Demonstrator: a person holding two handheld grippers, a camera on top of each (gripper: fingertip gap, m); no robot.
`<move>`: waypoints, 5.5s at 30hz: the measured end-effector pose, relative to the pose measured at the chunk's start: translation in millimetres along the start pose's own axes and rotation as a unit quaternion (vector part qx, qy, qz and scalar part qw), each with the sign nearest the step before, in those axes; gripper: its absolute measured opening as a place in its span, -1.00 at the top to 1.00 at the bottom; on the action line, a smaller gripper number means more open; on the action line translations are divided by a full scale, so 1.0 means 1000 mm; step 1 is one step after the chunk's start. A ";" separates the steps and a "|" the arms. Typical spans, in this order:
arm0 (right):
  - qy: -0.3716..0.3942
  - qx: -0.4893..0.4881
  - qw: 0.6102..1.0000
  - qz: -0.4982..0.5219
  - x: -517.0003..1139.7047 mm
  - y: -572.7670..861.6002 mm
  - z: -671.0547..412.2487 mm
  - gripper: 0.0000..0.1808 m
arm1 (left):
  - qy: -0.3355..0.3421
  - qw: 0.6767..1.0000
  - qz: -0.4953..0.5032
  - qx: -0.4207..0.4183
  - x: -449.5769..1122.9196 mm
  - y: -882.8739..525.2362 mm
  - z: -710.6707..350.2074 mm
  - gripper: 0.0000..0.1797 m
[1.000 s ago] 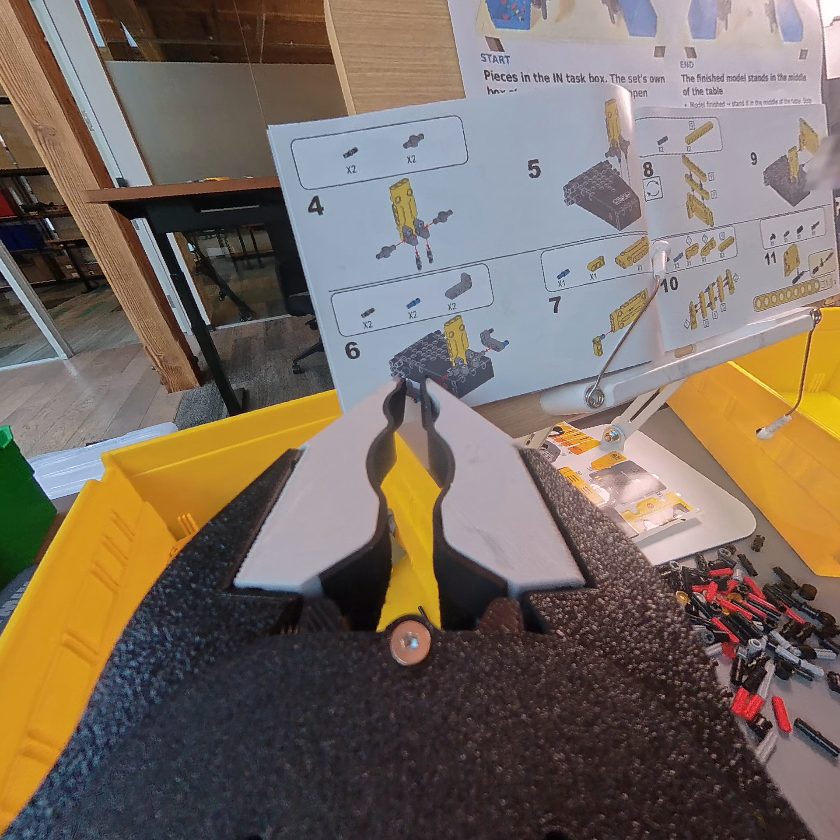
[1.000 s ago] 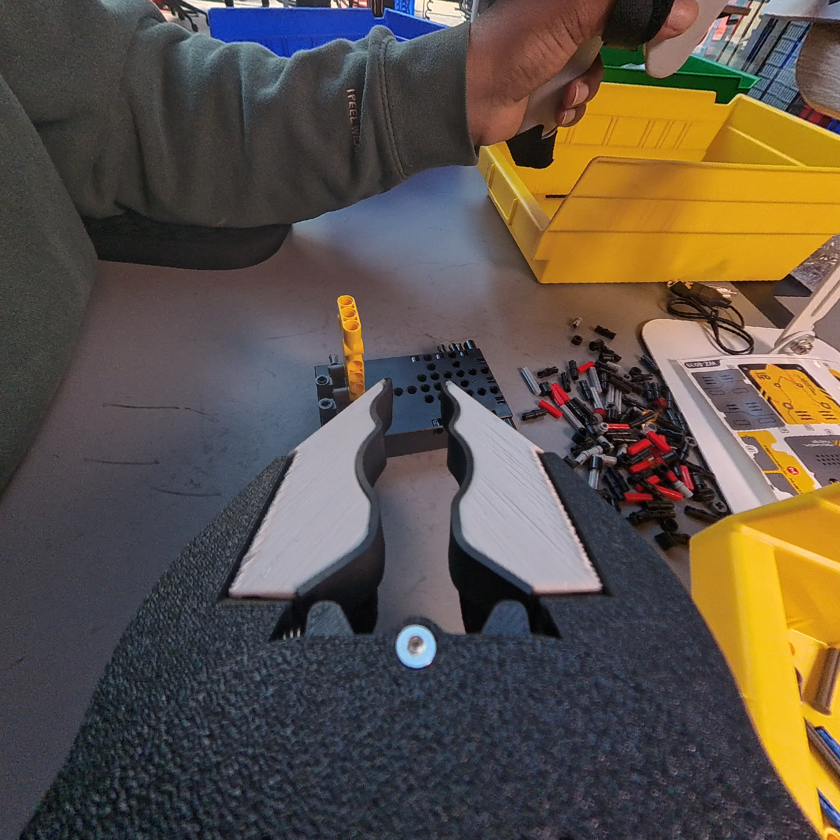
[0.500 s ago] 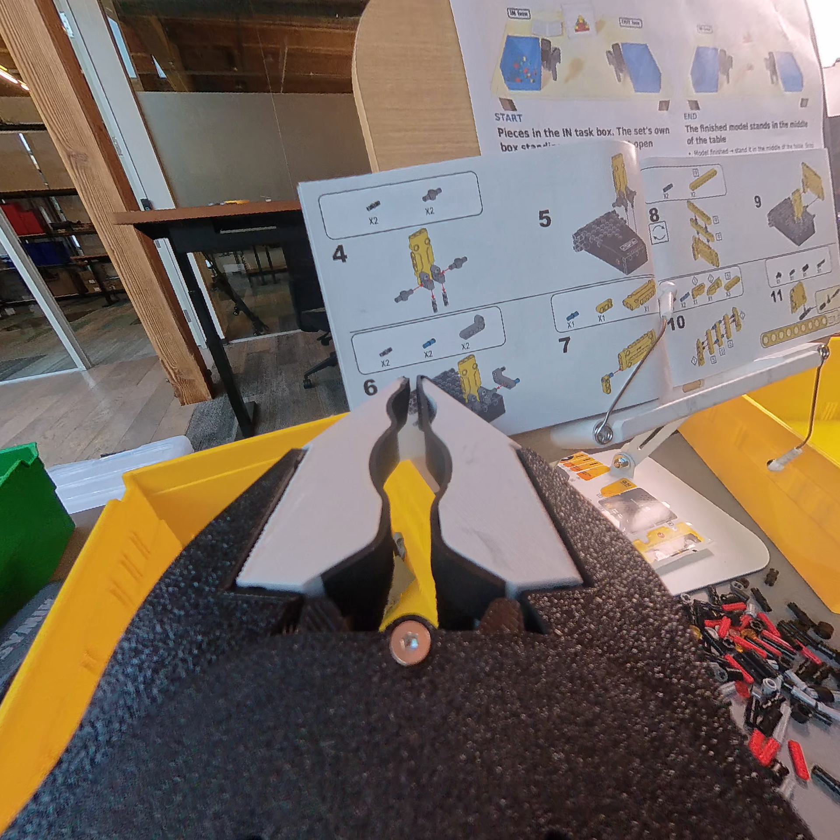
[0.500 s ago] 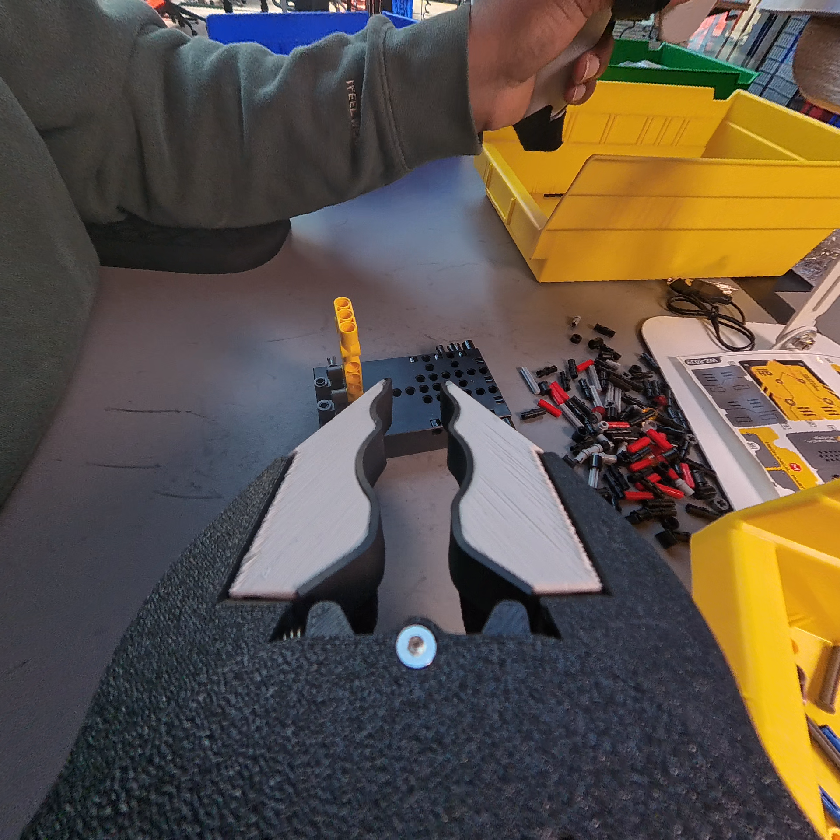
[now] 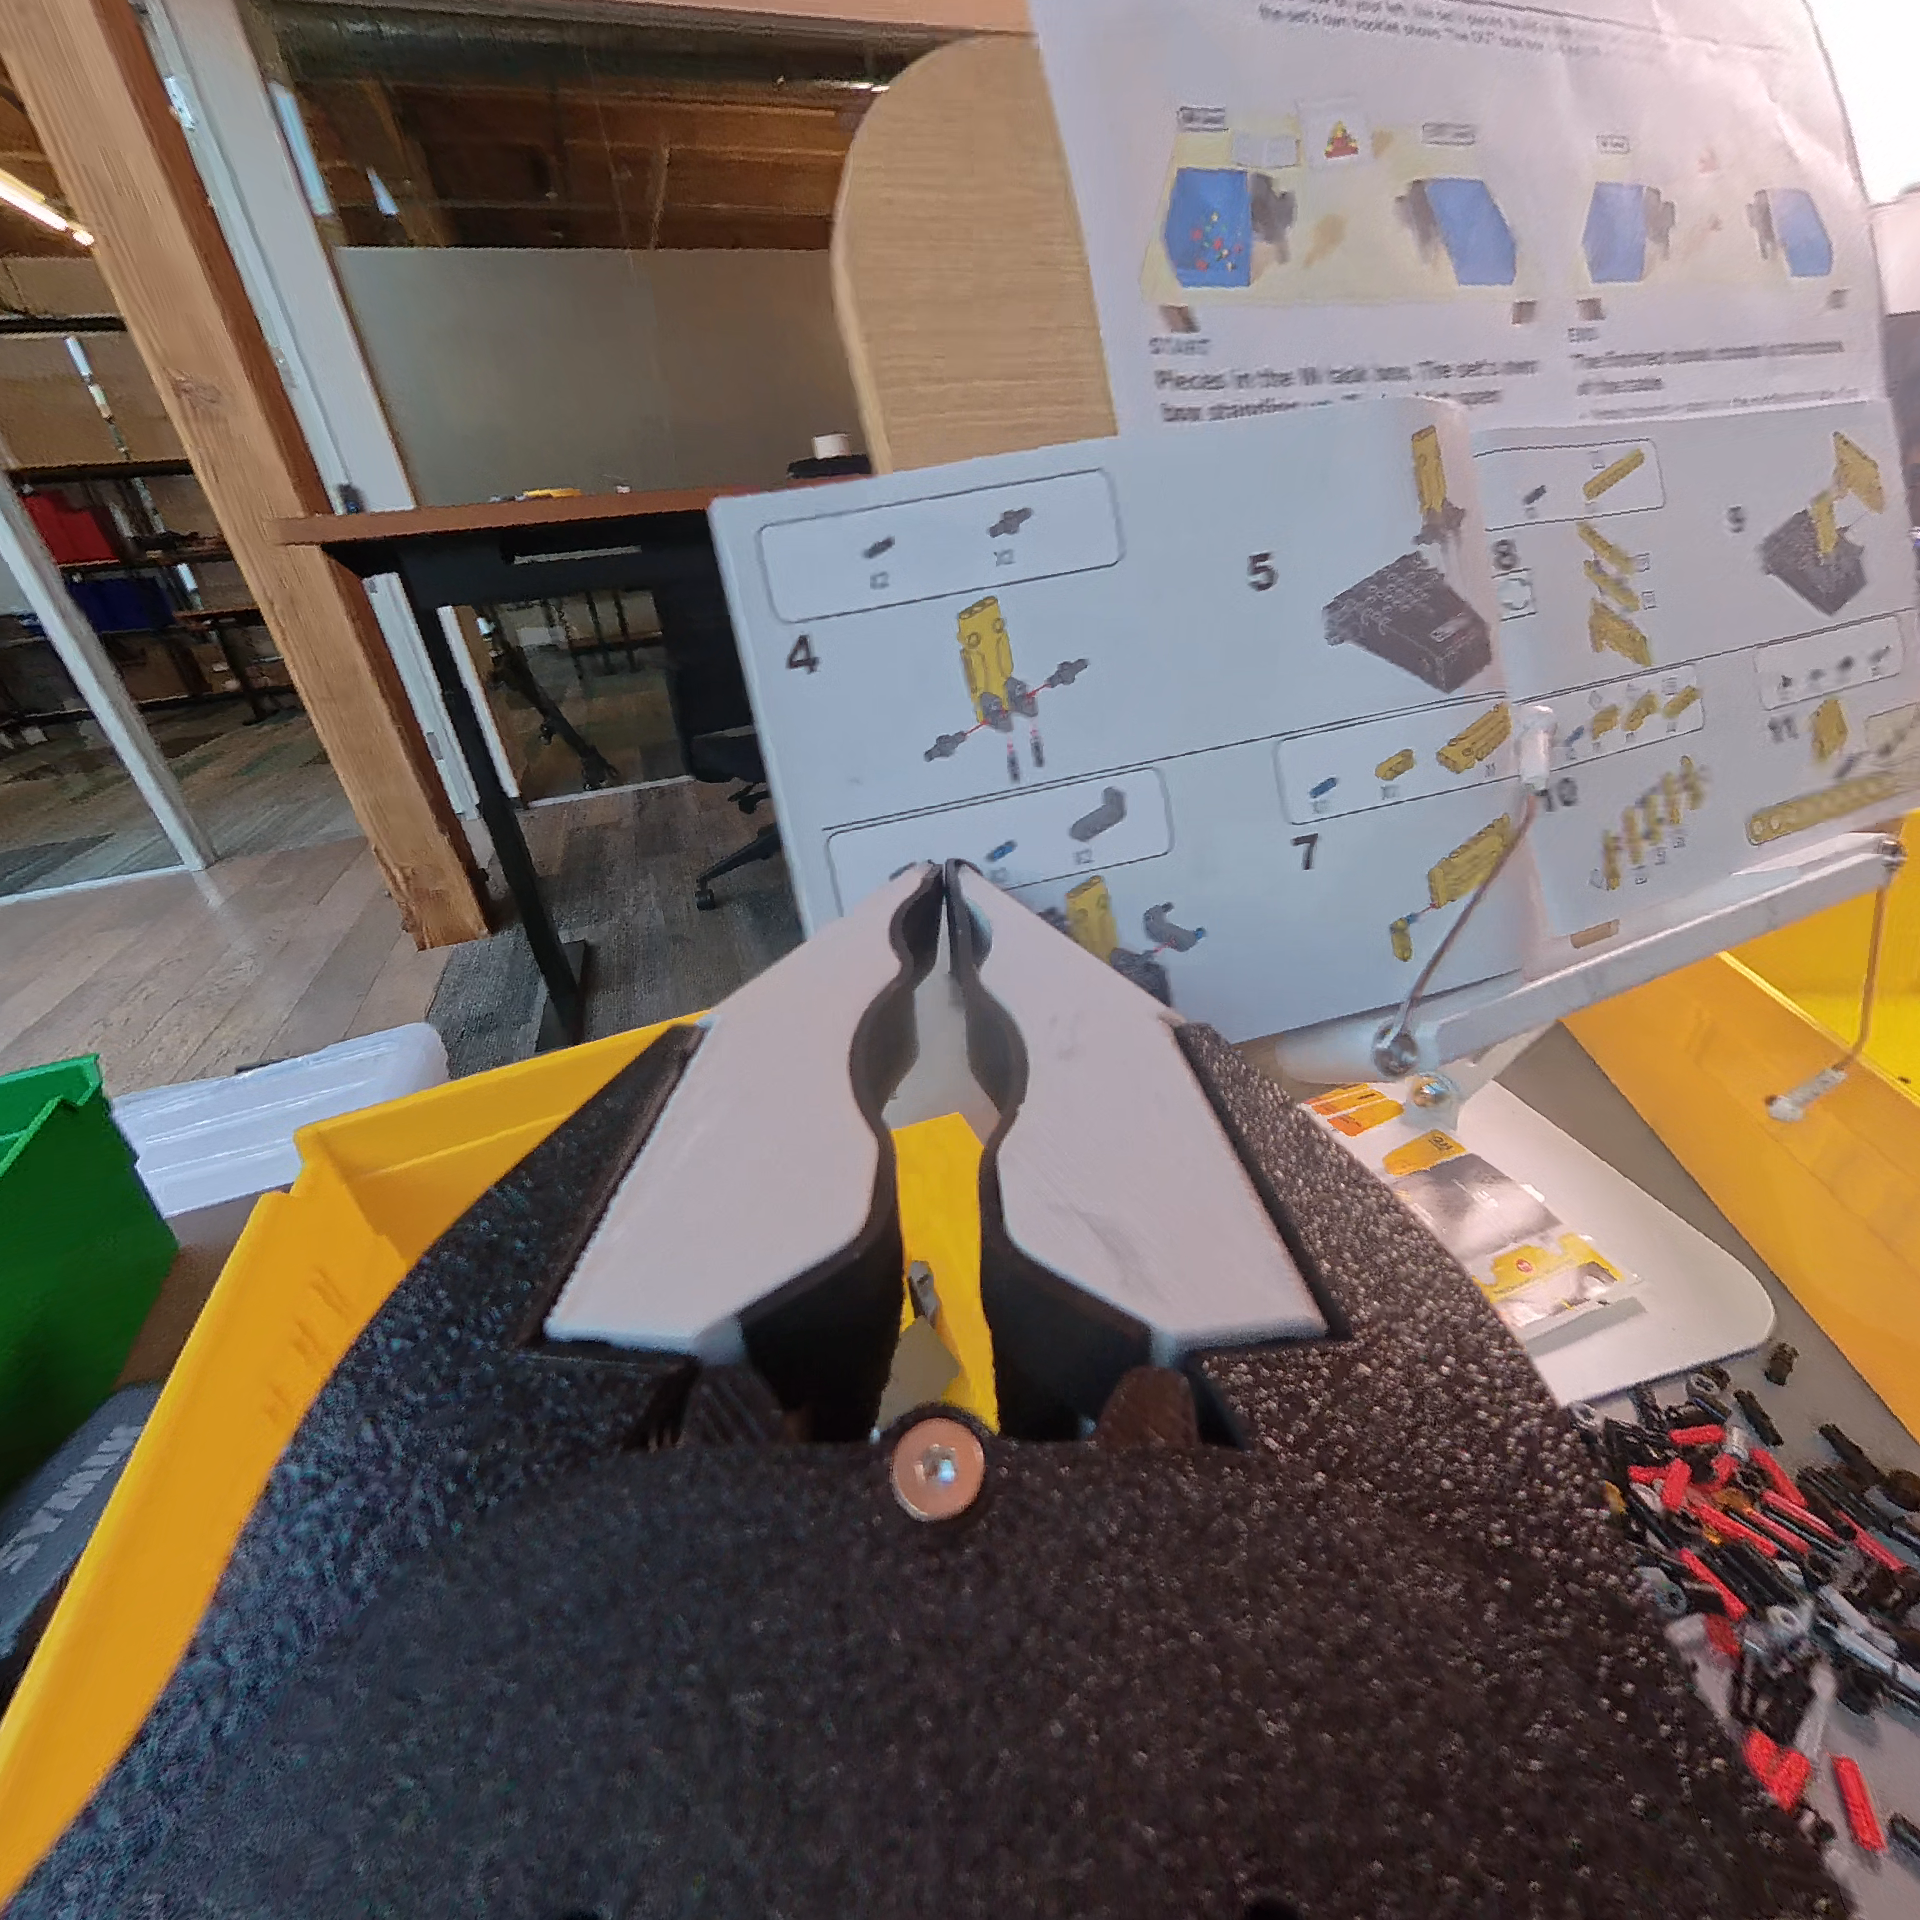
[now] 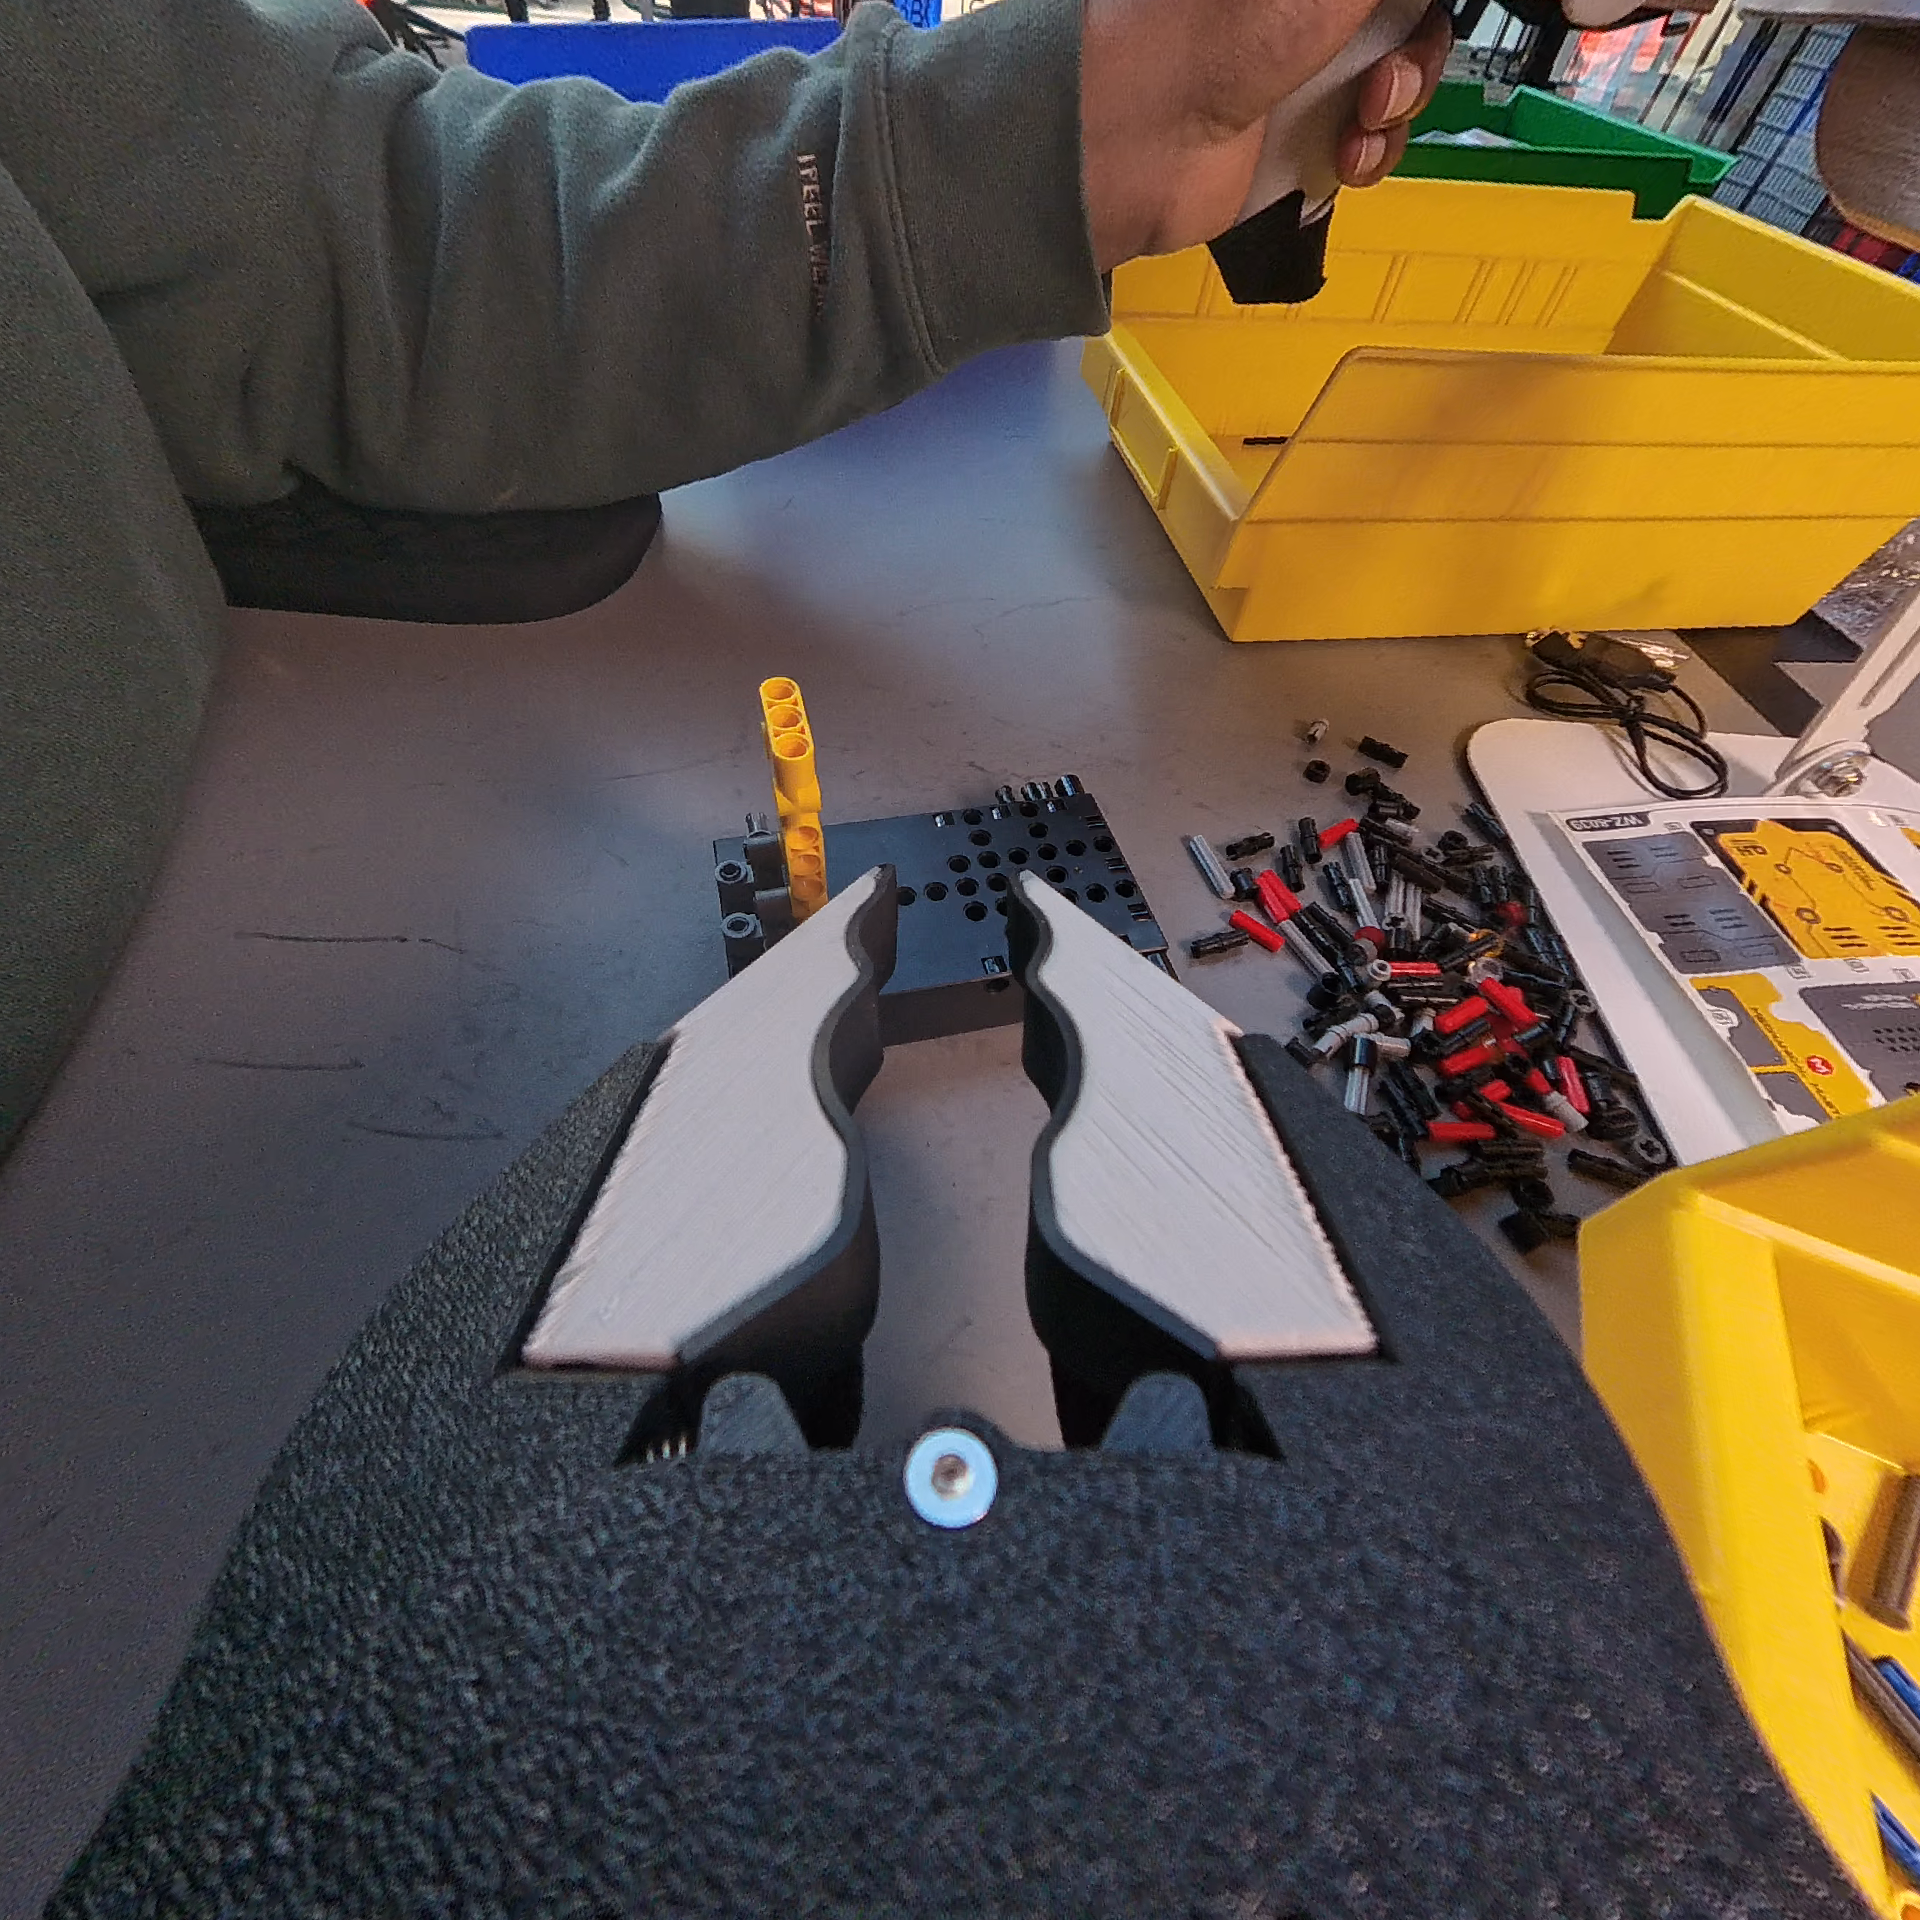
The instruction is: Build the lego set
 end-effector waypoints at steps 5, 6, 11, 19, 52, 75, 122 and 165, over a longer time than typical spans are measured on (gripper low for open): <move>0.008 0.005 1.000 0.004 -0.002 0.002 -0.001 0.79 | -0.101 0.962 0.248 0.052 -0.015 0.082 0.013 0.93; 0.009 0.007 1.000 0.005 -0.003 0.003 -0.001 0.79 | -0.137 0.941 0.302 0.064 -0.024 0.102 0.023 0.93; -0.005 0.022 0.999 0.036 -0.005 0.014 0.004 0.79 | -0.280 0.877 0.353 0.165 -0.062 0.141 0.100 0.91; -0.015 0.020 0.999 0.045 -0.004 0.015 0.006 0.79 | -0.373 0.834 0.369 0.170 -0.063 0.151 0.162 0.79; -0.116 0.057 0.980 0.150 -0.005 0.048 0.031 0.82 | -0.375 0.797 0.449 0.148 -0.175 0.174 0.163 0.83; -0.129 0.068 0.976 0.162 -0.007 0.054 0.036 0.84 | -0.364 0.843 0.338 0.207 -0.054 0.160 0.166 0.87; -0.152 0.035 0.976 0.153 -0.003 0.046 0.040 0.84 | -0.356 0.777 0.475 0.212 -0.181 0.149 0.163 0.95; -0.137 0.040 0.980 0.140 -0.007 0.045 0.038 0.83 | -0.323 0.788 0.486 0.193 -0.125 0.175 0.166 0.73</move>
Point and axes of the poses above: each gripper's, where its closed fingertips meet, x out along the fingers, z out of its underside, y = z × x across the jaws, the point moved 4 cm from there along -x, back along the fingers, and after that the axes turned 4 degrees about -y, right-handed, at the moved point
